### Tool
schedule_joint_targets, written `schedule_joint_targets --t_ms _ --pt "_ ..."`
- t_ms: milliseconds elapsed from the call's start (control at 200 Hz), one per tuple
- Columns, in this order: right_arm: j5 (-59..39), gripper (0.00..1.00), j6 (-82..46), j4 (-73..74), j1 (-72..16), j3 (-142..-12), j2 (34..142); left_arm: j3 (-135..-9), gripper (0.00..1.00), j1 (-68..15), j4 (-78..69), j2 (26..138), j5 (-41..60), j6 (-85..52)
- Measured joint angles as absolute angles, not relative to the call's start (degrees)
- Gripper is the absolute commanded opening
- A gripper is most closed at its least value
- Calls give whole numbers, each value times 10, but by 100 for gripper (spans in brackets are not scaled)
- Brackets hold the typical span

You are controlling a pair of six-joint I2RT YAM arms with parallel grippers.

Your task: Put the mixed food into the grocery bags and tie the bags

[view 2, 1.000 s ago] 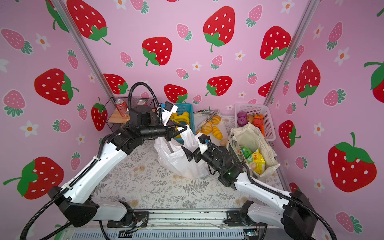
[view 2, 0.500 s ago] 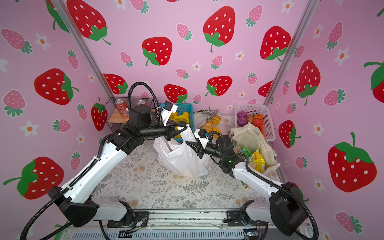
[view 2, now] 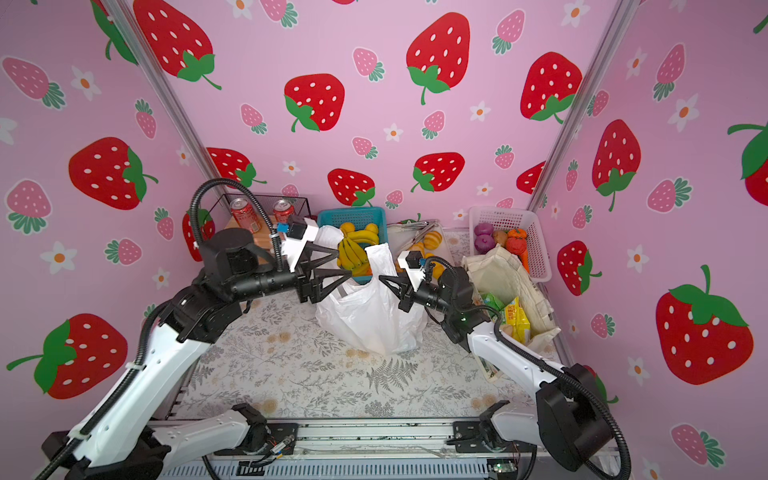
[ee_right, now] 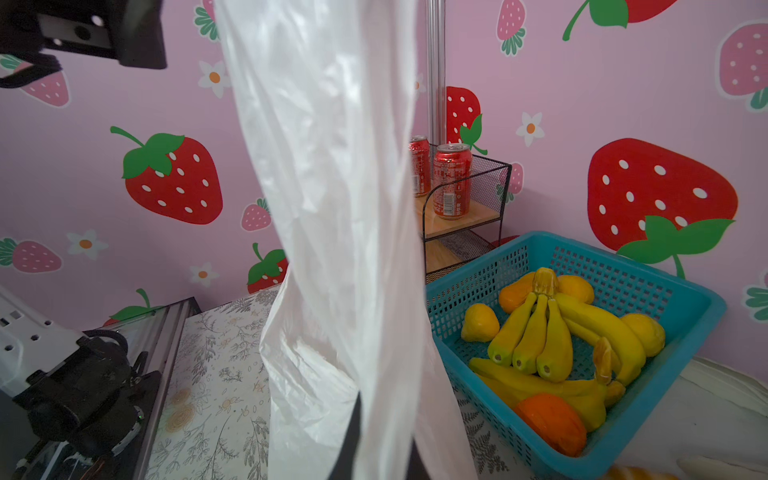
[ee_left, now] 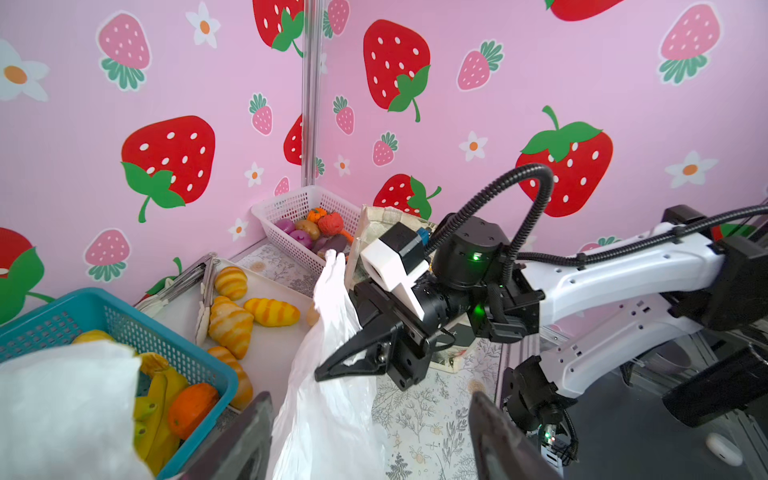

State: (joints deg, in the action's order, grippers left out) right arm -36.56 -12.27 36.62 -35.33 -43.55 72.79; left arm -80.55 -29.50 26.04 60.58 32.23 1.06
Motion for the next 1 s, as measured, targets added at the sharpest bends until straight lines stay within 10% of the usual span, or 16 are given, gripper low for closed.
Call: schedule_joint_targets --t_ms 455,1000 --pt "-381 0 -121 369 -344 -435 728 -682 86 -41 248 597 418 34" --pt "-394 0 -121 371 -344 -435 728 -744 69 -6 194 843 641 111"
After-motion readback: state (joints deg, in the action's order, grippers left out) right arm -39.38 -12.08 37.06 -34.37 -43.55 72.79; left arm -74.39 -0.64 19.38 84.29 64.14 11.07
